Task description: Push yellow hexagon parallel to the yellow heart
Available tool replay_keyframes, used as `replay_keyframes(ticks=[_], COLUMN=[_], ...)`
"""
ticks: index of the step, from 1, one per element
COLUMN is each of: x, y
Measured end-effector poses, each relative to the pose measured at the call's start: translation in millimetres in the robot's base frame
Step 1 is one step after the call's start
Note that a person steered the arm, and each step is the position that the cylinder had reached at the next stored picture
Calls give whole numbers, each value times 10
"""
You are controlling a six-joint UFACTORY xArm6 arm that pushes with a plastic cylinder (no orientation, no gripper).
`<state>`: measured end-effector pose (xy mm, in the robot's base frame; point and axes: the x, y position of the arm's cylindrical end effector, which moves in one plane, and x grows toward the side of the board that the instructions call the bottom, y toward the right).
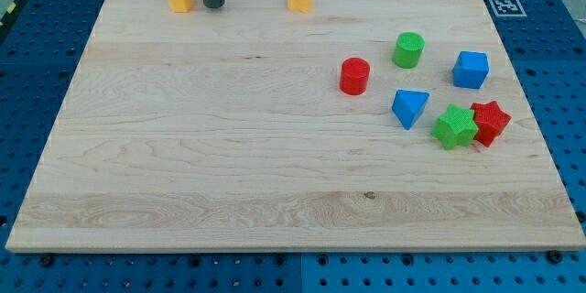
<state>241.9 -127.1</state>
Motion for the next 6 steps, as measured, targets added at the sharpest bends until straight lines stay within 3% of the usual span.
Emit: replay_keyframes(ticks=[3, 6], x=[-147, -25], y=[-3, -497])
